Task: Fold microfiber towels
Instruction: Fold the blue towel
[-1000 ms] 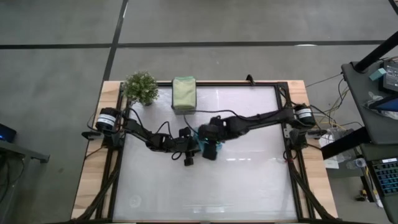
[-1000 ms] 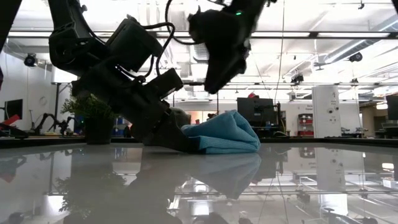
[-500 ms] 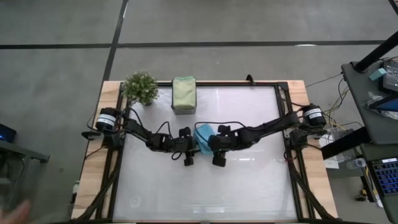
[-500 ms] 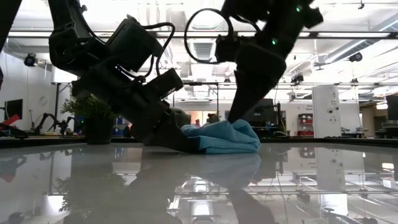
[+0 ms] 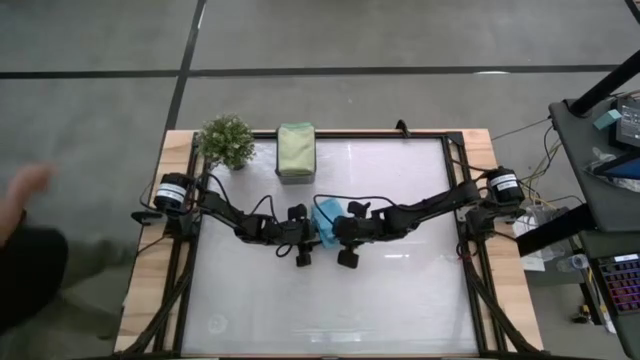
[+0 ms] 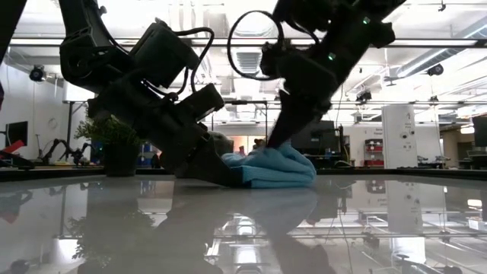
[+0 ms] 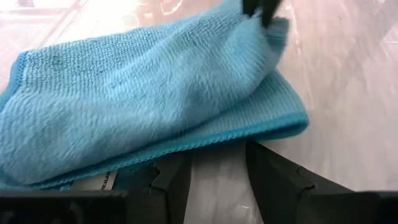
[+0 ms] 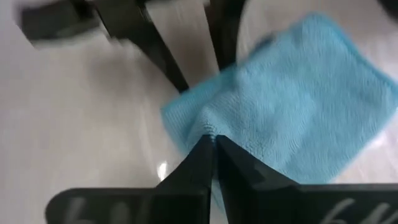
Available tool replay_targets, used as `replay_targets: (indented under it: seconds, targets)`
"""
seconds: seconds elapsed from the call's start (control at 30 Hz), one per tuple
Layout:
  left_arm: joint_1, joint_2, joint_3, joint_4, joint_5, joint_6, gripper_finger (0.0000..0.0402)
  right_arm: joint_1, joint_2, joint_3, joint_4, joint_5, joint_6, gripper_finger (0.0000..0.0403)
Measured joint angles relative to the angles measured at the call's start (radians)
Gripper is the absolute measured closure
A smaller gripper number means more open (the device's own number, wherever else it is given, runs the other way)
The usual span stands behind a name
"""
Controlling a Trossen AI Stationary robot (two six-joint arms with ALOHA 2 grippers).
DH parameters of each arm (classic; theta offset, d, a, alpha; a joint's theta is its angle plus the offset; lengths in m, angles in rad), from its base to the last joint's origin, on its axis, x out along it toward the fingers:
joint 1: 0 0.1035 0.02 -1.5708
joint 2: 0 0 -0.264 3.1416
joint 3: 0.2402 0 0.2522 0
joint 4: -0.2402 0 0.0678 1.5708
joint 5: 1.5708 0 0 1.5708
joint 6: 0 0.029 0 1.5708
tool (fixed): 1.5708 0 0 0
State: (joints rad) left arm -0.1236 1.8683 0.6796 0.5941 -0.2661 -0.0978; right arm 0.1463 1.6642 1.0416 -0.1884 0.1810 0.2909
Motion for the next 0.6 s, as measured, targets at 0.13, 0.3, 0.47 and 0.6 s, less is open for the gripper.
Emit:
replay_targets:
  seconds: [0.13,0.3,0.47,0.6]
  targets:
    - [0.0,0.0,0.0,0.0,0.0,0.0,0.0263,0.0,0.0,0.021,0.065,0.0,-0.005,0.0394]
    - [0.0,0.0,0.0,0.0,0.0,0.0,0.0263,0.0,0.0,0.054,0.069,0.004,0.014,0.0394]
    - [0.0,0.0,0.0,0.0,0.005,0.0,0.0263,0.0,0.027,0.068,0.102,0.006,0.05,0.0394]
    - [0.0,-0.001,0.0,-0.002,0.014,0.0,0.0263,0.002,0.08,0.066,0.146,-0.007,0.05,0.0394]
